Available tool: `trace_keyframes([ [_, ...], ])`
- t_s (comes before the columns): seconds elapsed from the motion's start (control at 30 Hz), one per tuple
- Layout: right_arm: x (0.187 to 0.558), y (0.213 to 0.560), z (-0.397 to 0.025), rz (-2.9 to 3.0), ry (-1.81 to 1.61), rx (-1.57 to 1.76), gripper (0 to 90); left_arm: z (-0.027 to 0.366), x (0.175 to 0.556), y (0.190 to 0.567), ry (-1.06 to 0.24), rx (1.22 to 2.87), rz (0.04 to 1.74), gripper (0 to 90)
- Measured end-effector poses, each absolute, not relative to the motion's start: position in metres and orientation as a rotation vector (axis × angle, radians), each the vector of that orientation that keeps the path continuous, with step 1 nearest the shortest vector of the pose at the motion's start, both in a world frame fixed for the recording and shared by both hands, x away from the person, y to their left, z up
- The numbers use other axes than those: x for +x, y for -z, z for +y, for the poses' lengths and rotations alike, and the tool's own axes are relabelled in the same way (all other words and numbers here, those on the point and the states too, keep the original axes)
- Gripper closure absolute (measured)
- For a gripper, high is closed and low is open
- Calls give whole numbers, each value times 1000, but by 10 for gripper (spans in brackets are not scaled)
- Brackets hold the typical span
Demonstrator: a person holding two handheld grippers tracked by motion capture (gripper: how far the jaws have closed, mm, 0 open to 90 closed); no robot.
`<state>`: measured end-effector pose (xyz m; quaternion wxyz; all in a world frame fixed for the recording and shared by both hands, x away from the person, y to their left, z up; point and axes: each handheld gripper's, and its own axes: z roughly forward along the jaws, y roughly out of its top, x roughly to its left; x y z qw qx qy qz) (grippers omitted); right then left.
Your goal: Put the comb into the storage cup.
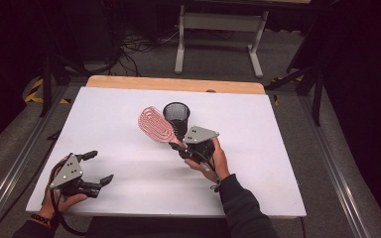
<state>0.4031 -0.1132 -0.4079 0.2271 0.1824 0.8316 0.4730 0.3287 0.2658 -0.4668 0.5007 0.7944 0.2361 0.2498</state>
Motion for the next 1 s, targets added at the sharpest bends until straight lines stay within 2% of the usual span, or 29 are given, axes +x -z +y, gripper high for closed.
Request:
trace_keyframes([
  [1.0, 394, 402, -158, 2086, -1457, 613, 697, 267, 328, 465, -611, 1922, 558, 67],
])
